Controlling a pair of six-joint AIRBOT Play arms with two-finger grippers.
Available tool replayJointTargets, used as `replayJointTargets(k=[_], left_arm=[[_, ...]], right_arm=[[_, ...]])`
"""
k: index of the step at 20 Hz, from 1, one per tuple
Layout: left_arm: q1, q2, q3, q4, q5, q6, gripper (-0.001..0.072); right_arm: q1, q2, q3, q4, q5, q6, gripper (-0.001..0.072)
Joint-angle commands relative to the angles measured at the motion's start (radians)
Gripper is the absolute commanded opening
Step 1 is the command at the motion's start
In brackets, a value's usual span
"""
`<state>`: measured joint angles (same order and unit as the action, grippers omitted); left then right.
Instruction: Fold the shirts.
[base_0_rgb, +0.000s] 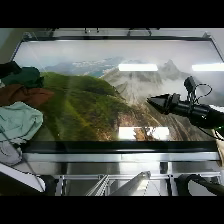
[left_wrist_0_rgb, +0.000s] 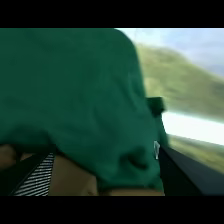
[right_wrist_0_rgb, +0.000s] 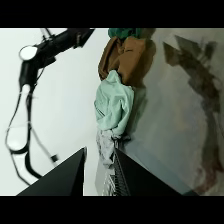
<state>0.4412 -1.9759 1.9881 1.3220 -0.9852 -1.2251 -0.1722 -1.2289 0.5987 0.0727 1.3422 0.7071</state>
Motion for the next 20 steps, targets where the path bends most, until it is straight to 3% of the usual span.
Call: replayJointTargets(k=[1, 4, 5, 8, 12, 14, 15, 17, 20], left_arm=[[-0.061, -0.200, 0.143, 0.211, 0.069, -0.048, 0.0704], [-0.102, -0.201, 0.025, 0.322, 0.250, -0.048, 0.0693], [-0.111, -0.201, 0.012, 0.348, 0.260, -0.047, 0.0594], [-0.140, -0.202, 0.069, 0.396, 0.159, -0.047, 0.0022], [-0.192, -0.052, 0.091, 0.262, 0.107, -0.047, 0.0026], [-0.235, 0.104, 0.034, 0.097, 0.105, -0.028, 0.0026], [-0.261, 0.183, 0.016, -0.029, 0.075, 0.023, 0.0026], [-0.314, 0.306, 0.021, -0.260, -0.042, 0.148, 0.0026], [-0.394, 0.413, 0.020, -0.401, -0.220, 0.153, 0.0026]], right_arm=[[0.001, 0.000, 0.000, 0.001, -0.001, 0.000, 0.0224], [0.001, 0.000, 0.000, 0.004, -0.010, 0.000, 0.0225], [0.001, 0.000, 0.000, 0.004, -0.010, 0.000, 0.0224], [0.001, 0.000, 0.000, 0.003, -0.010, 0.000, 0.0224], [0.001, 0.000, 0.000, 0.004, -0.010, 0.000, 0.0224], [0.001, 0.000, 0.000, 0.007, -0.011, 0.000, 0.0224], [0.001, 0.000, 0.000, 0.026, -0.021, 0.000, 0.0224], [0.000, 0.000, 0.000, 0.089, -0.036, 0.000, 0.0224], [-0.001, 0.000, 0.000, 0.163, -0.028, 0.000, 0.0224]])
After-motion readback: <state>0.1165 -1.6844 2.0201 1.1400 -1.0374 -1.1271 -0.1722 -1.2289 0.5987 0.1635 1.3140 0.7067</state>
